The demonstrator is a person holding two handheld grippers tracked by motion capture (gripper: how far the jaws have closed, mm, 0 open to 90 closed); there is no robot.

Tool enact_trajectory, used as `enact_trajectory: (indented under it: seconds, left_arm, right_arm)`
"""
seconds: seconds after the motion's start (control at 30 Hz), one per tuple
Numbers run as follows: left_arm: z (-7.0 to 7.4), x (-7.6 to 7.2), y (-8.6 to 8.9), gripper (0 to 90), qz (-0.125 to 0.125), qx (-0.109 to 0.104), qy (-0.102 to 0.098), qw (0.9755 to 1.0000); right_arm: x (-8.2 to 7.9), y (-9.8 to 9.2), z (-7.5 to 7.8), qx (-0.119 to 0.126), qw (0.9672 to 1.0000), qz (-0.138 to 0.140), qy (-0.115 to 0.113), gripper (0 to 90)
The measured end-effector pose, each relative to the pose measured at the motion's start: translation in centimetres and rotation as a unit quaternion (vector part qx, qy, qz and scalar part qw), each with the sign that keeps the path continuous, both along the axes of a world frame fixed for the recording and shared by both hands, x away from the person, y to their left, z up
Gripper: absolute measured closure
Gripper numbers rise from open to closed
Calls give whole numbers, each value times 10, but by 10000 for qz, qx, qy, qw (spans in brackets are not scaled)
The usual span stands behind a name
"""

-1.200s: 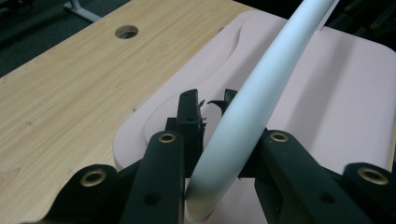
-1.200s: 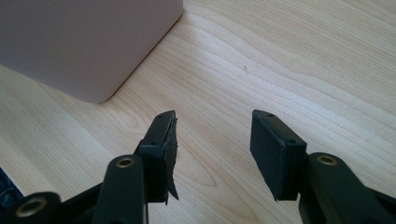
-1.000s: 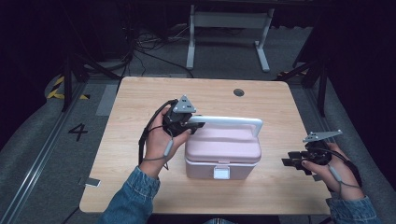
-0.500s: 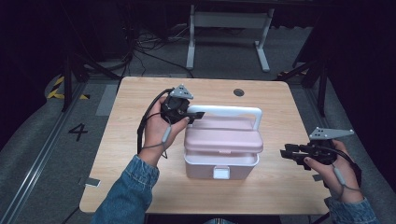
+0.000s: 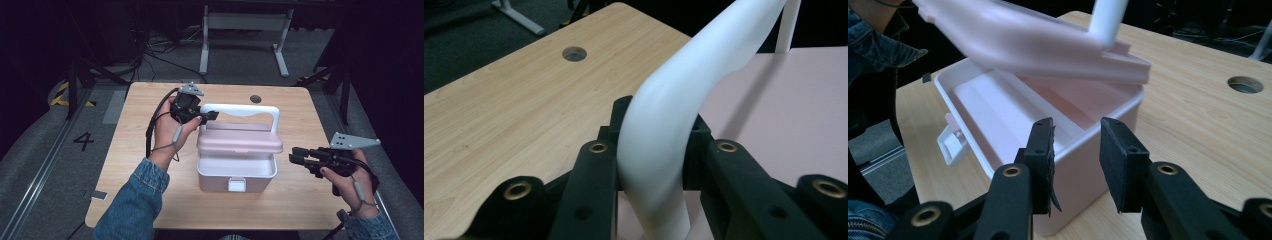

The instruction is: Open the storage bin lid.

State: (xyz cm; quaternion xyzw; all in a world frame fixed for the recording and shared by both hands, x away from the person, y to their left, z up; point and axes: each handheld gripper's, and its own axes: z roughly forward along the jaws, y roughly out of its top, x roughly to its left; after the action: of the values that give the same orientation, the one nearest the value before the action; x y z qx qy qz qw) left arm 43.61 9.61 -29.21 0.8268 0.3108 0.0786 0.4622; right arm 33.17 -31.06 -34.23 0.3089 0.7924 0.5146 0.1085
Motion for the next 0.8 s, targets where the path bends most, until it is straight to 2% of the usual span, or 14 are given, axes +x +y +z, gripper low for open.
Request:
enact_trajectory:
  seconds: [0.1,0.27,0.33,0.43,0.5,0.57,0.63,0.67,0.8]
  left_arm:
    - [3,3,3,738,31,-82,73,9999]
    - [7,5,-1,737,100,113,16,9999]
    - [8,6,-1,736,178,108,40,9998]
    - [8,11,-2,734,271,41,89,9996]
    - [9,12,-2,732,286,86,93,9995]
    - [10,11,-4,730,340,183,11,9993]
    - [10,11,-5,730,349,190,27,9992]
    - [10,10,-5,730,351,207,6,9992]
    - [8,8,-4,729,290,209,-17,9994]
  right_arm:
    - [4,6,2,45,10000,-31,0,686]
    - [8,16,2,34,10000,67,29,712]
    - [8,19,3,35,9999,113,31,724]
    - [8,26,5,77,9997,213,-32,745]
    - [8,28,6,88,9997,223,-55,751]
    - [9,31,6,138,9996,230,-121,774]
    - [10,32,6,135,9996,220,-140,795]
    - [11,33,6,77,9995,162,-251,831]
    - [13,30,6,158,9993,68,-326,862]
